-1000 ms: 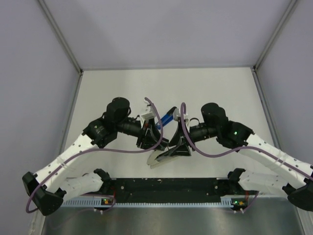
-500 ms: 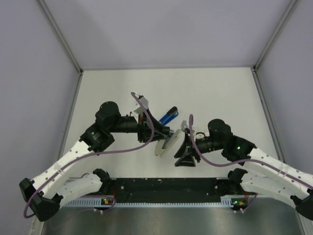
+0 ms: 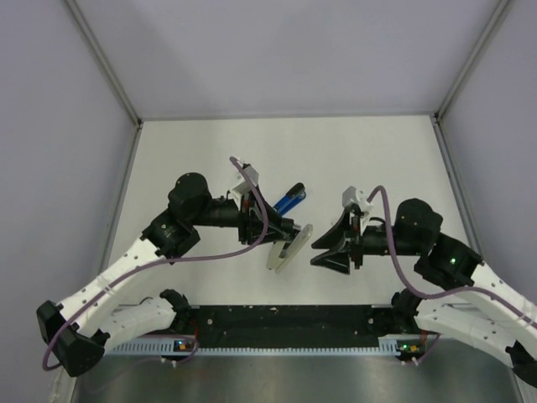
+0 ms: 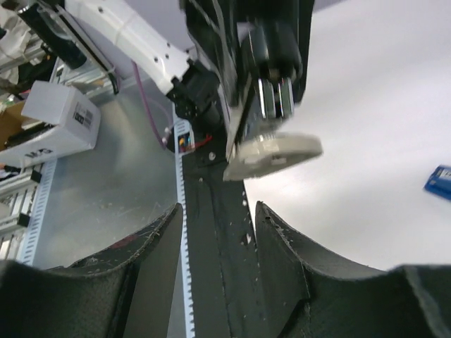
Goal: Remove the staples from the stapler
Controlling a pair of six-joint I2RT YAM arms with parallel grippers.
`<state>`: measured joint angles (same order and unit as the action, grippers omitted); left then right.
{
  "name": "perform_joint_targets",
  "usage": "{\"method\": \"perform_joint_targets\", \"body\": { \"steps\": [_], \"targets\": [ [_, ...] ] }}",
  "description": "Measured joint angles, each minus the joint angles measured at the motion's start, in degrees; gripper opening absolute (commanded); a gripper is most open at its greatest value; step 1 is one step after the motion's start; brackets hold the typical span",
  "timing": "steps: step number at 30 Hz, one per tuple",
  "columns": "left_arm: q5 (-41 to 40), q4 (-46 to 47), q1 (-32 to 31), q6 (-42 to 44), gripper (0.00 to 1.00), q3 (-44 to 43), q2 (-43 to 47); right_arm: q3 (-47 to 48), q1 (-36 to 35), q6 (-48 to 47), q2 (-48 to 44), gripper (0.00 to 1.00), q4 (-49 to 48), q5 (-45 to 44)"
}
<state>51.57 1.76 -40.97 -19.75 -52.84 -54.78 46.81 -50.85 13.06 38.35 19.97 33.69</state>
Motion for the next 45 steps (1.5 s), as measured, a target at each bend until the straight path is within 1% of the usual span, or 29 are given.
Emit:
{"method": "perform_joint_targets", "body": {
  "steps": [5,10,17,22,31,38,40,45],
  "targets": [
    [1.3,-5.3,-0.2,2.6,0.00,0.0,0.3,8.0,0.0,-2.9,0.4,0.49,5.0,-1.8],
    [2.6,-11.5,-1.2,6.2,0.00,0.0,0.3,11.9,0.0,-5.4,3.1,0.53,8.8,-2.6],
    [3.9,-18.2,-3.7,10.7,0.00,-0.2,-0.2,15.6,0.0,-8.5,11.6,0.53,11.0,-0.6],
    [4.1,-20.8,-4.7,12.7,0.00,-0.5,-0.2,16.0,0.0,-9.9,16.5,0.53,11.7,2.6],
    [3.6,-23.1,-4.8,14.3,0.00,-0.7,-0.2,15.8,0.0,-9.9,17.0,0.53,11.5,9.3],
    [3.1,-23.2,-5.2,14.4,0.00,-1.6,-1.1,14.2,0.0,-9.0,17.4,0.47,9.4,11.3],
    [2.9,-23.3,-5.3,14.5,0.00,-1.8,-1.2,13.9,0.0,-8.9,17.7,0.42,8.9,11.5],
    [2.4,-23.3,-5.4,14.5,0.00,-2.4,-1.4,13.9,-0.8,-8.8,18.7,0.42,8.4,11.6]
  ]
}}
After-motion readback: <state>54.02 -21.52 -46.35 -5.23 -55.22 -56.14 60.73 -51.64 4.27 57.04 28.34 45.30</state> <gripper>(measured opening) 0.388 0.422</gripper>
